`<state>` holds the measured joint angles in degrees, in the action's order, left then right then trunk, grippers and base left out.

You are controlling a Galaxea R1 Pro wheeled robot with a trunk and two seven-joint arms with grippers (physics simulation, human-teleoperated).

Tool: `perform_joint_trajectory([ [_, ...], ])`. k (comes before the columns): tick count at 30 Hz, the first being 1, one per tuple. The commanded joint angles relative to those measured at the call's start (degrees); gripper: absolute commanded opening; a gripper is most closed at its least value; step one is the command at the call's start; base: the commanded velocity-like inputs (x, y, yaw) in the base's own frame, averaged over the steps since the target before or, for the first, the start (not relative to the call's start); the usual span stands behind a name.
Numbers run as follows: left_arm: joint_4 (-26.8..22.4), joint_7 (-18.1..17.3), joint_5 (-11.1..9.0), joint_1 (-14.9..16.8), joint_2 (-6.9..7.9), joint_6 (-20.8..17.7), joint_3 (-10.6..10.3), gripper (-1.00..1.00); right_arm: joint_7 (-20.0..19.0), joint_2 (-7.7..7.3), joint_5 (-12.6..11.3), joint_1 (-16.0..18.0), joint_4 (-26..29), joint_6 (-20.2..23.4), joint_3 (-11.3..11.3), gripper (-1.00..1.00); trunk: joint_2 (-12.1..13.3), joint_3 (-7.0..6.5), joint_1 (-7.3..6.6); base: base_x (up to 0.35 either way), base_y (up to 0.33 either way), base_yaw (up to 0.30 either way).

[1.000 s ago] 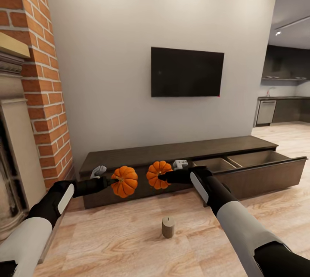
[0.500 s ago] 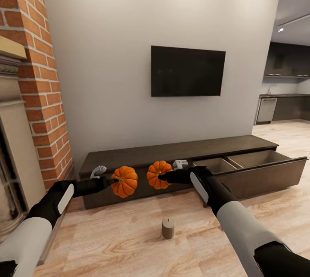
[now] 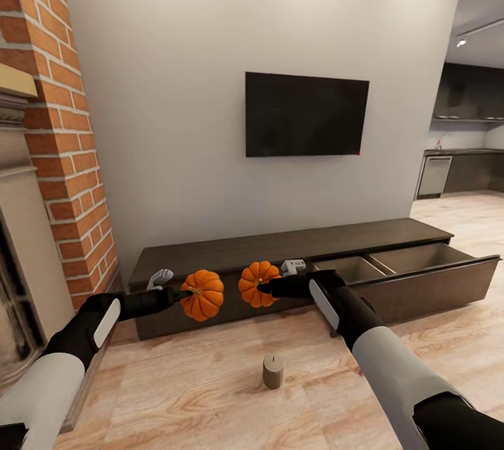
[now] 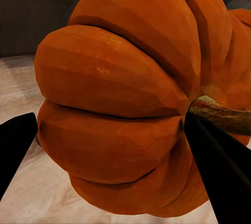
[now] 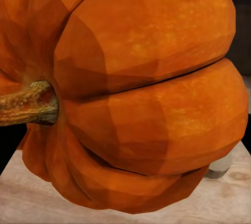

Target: Place each of the two pumpkins and all three candles from the living room inside a cabinet in the living room (use any cabinet), then make sure every cabinet is closed, and position the cauldron so it is next to a table in the living room.

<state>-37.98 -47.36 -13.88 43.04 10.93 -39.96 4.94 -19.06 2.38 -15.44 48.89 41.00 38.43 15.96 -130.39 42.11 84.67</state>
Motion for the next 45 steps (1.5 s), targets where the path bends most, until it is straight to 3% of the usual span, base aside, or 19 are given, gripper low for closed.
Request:
perform_joint_trajectory([
  [1, 0.0, 0.0, -0.1, 0.0, -0.01, -0.3, 0.1, -1.0, 0.0, -0.01, 0.0, 0.0, 0.0, 0.2, 0.0, -1.0, 0.4, -0.02, -0.24, 0.0, 0.0, 0.0],
  [45, 0.0, 0.0, -0.1, 0.0, 0.06, -0.4, 0.0, -1.0, 0.0, 0.05, 0.0, 0.1, 0.1, 0.2, 0.0, -1.0, 18.0, -4.58, -9.9, 0.0, 0.0, 0.0],
])
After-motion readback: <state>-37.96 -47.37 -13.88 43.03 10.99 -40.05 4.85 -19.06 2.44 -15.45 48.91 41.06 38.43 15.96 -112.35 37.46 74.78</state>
